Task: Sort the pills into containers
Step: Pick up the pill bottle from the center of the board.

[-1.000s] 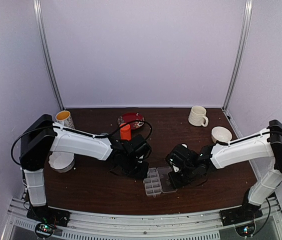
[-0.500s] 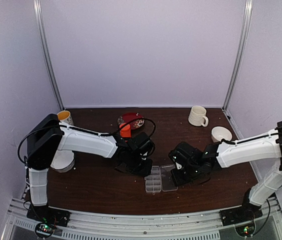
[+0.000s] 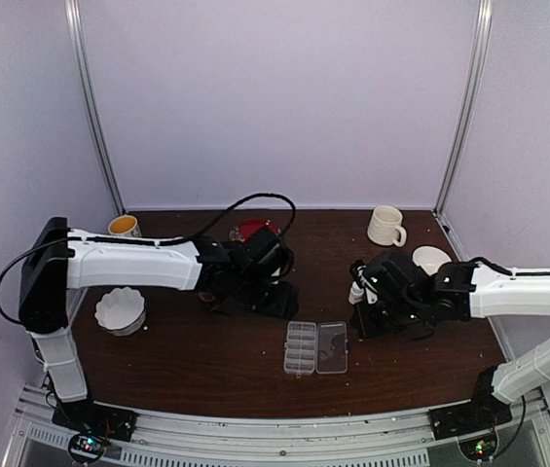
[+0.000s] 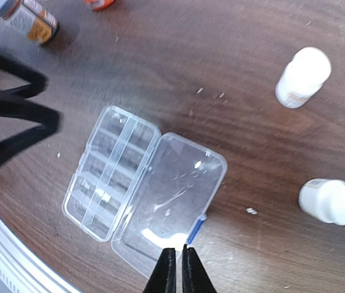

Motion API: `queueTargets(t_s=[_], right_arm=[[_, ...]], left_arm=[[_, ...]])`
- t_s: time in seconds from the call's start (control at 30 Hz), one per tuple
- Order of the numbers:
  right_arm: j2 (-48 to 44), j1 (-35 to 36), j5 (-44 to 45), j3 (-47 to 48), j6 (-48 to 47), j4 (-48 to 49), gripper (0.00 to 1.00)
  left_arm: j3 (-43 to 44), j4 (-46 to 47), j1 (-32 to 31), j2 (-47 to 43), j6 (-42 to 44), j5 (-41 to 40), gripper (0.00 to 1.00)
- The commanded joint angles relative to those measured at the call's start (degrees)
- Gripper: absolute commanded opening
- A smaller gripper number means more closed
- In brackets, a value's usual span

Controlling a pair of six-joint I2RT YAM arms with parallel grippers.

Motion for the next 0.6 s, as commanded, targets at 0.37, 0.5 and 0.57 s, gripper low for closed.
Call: queueTargets(t_s=[0.37, 0.5, 0.57], right_arm=[[-10.42, -8.12, 6.33, 3.37, -7.61, -4.44, 0.48], [-11.05, -8.99, 6.82, 4.22, -9.02, -5.79, 0.80], [-11.28, -9.09, 7.40, 4.71, -9.12, -6.64, 0.98]], left_arm=[[-9.99, -12.48, 5.27, -24.94, 4.42, -16.55, 0.95], [-10.74, -15.28, 8.97, -26.72, 6.24, -16.13, 0.98], [-10.86, -16.44, 11.29, -26.70, 7.40, -15.41, 0.98]])
